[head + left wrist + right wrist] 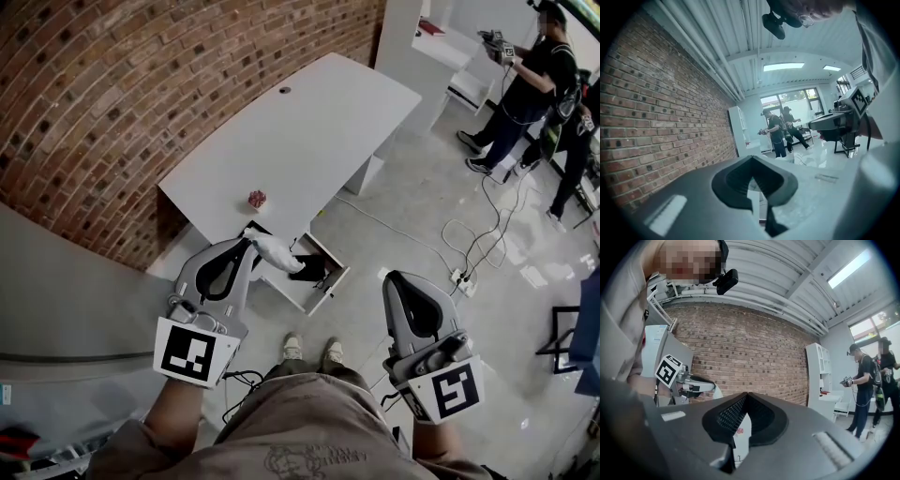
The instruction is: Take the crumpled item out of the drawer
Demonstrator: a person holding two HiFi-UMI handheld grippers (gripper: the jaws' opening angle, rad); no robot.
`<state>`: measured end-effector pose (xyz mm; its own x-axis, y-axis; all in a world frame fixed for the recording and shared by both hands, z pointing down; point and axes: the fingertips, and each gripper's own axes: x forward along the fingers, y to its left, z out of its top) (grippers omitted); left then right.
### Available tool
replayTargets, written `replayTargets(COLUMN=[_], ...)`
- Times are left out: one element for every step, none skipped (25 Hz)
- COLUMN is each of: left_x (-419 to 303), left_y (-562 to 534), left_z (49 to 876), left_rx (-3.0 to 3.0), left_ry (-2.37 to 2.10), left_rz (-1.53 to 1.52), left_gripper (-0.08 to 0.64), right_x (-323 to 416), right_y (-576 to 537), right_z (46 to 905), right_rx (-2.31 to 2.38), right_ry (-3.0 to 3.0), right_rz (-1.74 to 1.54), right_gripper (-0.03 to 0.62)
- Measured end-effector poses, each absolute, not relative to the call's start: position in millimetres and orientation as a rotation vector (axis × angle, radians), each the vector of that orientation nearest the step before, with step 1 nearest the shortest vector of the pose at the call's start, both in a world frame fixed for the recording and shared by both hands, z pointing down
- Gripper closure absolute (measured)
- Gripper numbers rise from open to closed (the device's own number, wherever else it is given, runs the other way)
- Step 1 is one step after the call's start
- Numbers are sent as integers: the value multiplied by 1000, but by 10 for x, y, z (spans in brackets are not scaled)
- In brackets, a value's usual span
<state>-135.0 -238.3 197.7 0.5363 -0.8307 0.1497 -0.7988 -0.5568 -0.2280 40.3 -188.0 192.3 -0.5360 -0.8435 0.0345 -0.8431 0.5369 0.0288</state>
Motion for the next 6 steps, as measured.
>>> replayTargets(left_x=[-1355,-1359,-1363,-1367,-1371,-1375], left_y=[-2391,-2400,-2410,-2421,-2432,-2443], left_z=[1985,1990,1992,1994,1995,1997], left_rx=[-2639,-2641,-2643,-2644,-2646,-2648], left_ry=[1406,1406,1406,1407,1407,1407], left_rz=[-365,-365,-364,-363,-361,-359], left_gripper=[558,558,558,558,558,558], right_x=[403,400,397,395,392,390], right_y=[-1887,-1893,-1900,-1907,-1915,-1923], right_z=[1929,1934,1943,1954,1964,1974], right_rx=[1491,1491,1489,1488,1487,1488], right_ry=[-2711,-2709,-2705,-2702,-2700,-2698], right_rz=[-18,-18,-15,-10,-6,-2], right_gripper=[566,566,566,566,566,565])
